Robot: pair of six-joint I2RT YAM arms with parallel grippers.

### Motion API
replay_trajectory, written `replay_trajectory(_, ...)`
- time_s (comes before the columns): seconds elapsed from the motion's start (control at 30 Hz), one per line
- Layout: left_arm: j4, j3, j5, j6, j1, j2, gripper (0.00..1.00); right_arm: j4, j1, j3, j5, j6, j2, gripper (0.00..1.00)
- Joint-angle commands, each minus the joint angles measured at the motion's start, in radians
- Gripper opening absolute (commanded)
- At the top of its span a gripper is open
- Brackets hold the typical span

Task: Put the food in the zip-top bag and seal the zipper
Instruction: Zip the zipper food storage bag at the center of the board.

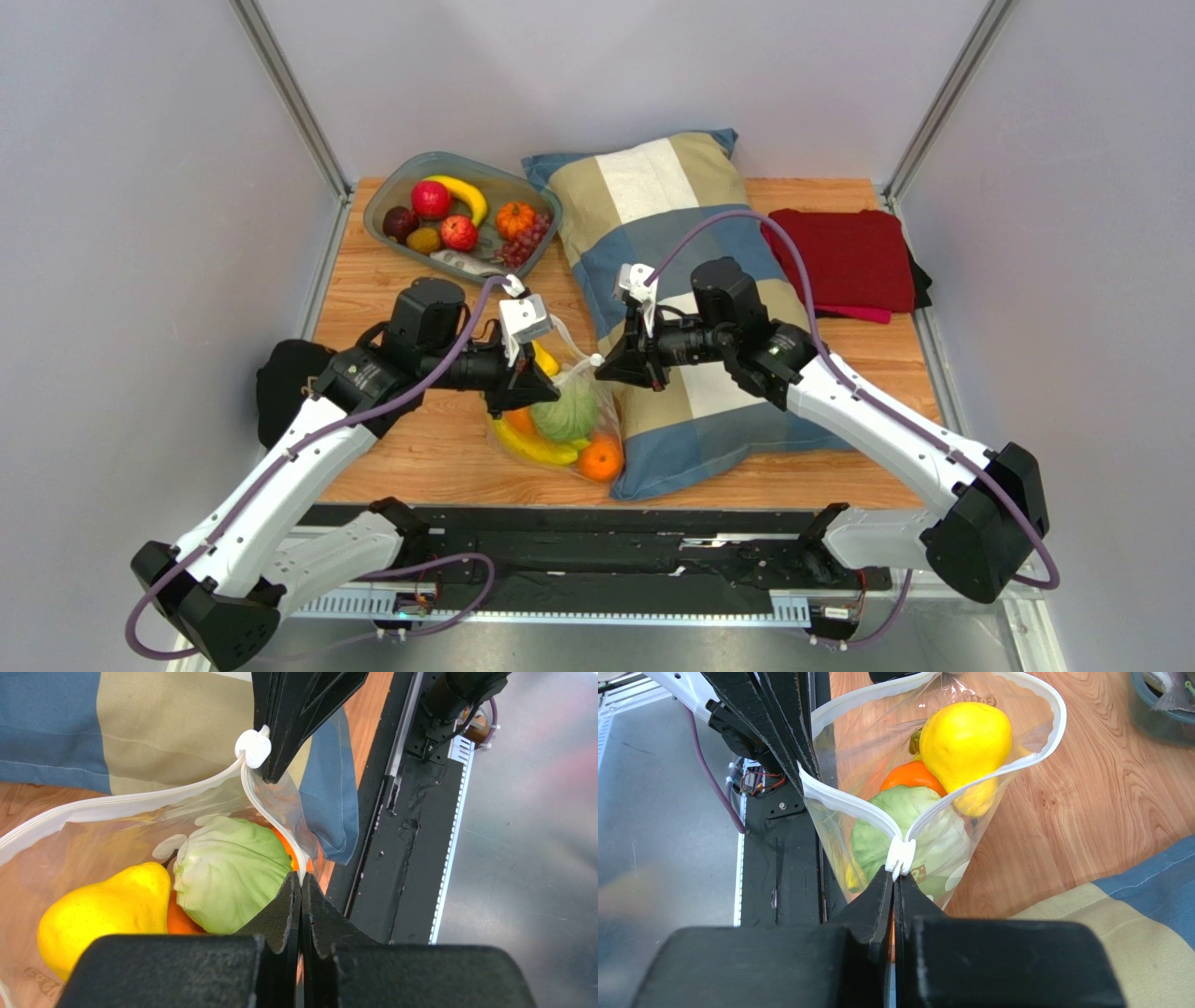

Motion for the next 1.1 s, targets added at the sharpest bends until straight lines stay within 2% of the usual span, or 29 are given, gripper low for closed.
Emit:
replay_trajectory(0.0, 0.051, 0.002, 0.033, -0.010, -0.004, -0.024, 0.00, 0.025, 0.007, 0.033, -0.012, -0.020, 0.002, 0.00)
replay_trajectory(0.03, 0.049, 0.001, 0.029, -0.010, -0.004, -0.027, 0.00, 0.028, 0.007, 0.029, -0.015, -0.029, -0.005, 0.00)
replay_trajectory(0.07, 0.048, -0.001, 0.018, -0.010, -0.005, -0.029, 0.06, 0.033, 0.007, 0.026, -0.019, -0.035, -0.011, 0.00)
replay_trajectory(0.13, 0.041, 0.007, 0.020, 0.034, -0.005, -0.035, 0.23, 0.044, 0.007, 0.013, -0.029, -0.058, -0.028, 0.00)
replay_trajectory(0.17, 0.043, 0.022, -0.005, 0.059, -0.005, -0.046, 0.34, 0.045, 0.007, 0.008, -0.041, -0.067, -0.033, 0.00)
replay_trajectory(0.2, 0.057, 0.030, -0.019, 0.103, -0.005, -0.052, 0.38, 0.044, 0.008, 0.003, -0.045, -0.076, -0.038, 0.00)
replay_trajectory(0.23, 0.060, 0.040, -0.042, 0.128, -0.005, -0.055, 0.50, 0.041, 0.008, 0.002, -0.052, -0.099, -0.042, 0.00)
replay_trajectory(0.33, 0.046, 0.076, 0.007, 0.249, -0.004, -0.031, 0.59, 0.035, 0.010, 0.008, -0.075, -0.119, -0.050, 0.00)
replay_trajectory(0.57, 0.009, 0.189, 0.075, 0.471, -0.005, 0.081, 0.56, 0.019, 0.027, 0.008, -0.065, -0.179, -0.085, 0.00)
replay_trajectory(0.83, -0.018, 0.266, 0.153, 0.506, -0.024, 0.181, 0.54, 0.024, 0.039, 0.010, -0.039, -0.188, -0.102, 0.00)
replay_trajectory(1.07, -0.031, 0.268, 0.184, 0.495, -0.070, 0.195, 0.56, 0.021, 0.040, 0.013, -0.035, -0.191, -0.096, 0.00)
